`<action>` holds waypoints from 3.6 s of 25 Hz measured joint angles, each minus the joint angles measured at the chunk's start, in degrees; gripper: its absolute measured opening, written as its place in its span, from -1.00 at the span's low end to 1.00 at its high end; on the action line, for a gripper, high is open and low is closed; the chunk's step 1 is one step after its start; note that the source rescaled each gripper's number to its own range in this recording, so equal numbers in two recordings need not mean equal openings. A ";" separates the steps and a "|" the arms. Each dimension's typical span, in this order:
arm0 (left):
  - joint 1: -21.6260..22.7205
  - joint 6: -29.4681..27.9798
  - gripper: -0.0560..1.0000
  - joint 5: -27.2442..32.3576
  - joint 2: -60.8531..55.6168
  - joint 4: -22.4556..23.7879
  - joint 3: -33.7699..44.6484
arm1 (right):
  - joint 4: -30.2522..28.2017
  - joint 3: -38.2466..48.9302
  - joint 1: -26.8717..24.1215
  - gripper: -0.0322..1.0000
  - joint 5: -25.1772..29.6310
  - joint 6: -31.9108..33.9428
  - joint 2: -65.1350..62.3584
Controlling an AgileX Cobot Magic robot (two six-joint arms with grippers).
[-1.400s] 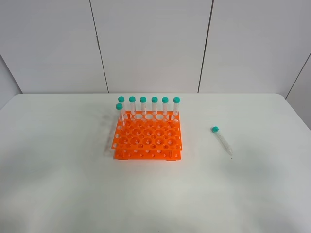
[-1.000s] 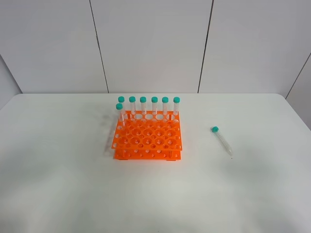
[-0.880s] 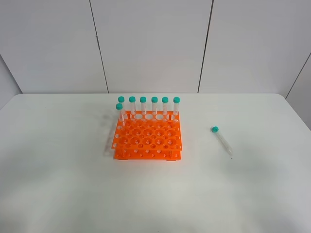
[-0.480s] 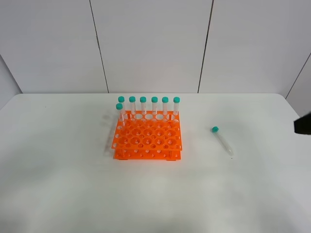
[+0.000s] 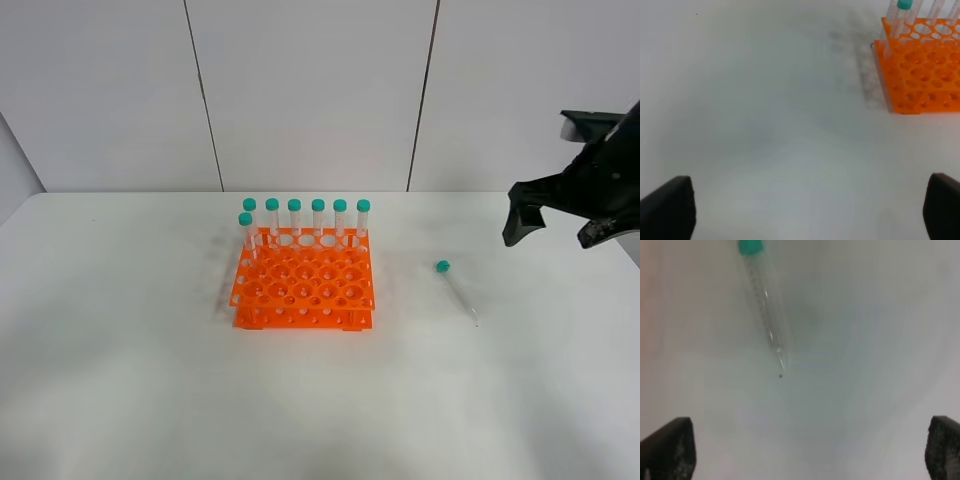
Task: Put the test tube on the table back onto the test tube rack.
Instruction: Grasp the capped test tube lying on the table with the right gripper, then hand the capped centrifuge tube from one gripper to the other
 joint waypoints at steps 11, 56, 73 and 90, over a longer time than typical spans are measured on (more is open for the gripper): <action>0.00 0.00 1.00 0.00 0.00 0.00 0.00 | -0.68 -1.62 6.02 1.00 -11.42 -1.89 12.19; 0.00 0.05 1.00 0.00 0.00 0.00 0.00 | 16.07 -1.85 6.02 -0.88 1.49 -30.11 -2.26; 0.00 -0.62 1.00 -0.47 0.23 0.00 -0.45 | 28.02 -1.85 18.66 -0.88 6.20 -50.15 -4.24; 0.00 19.40 1.00 -26.07 49.07 -36.67 -14.70 | 34.08 -1.85 18.66 -0.88 2.89 -54.24 -4.24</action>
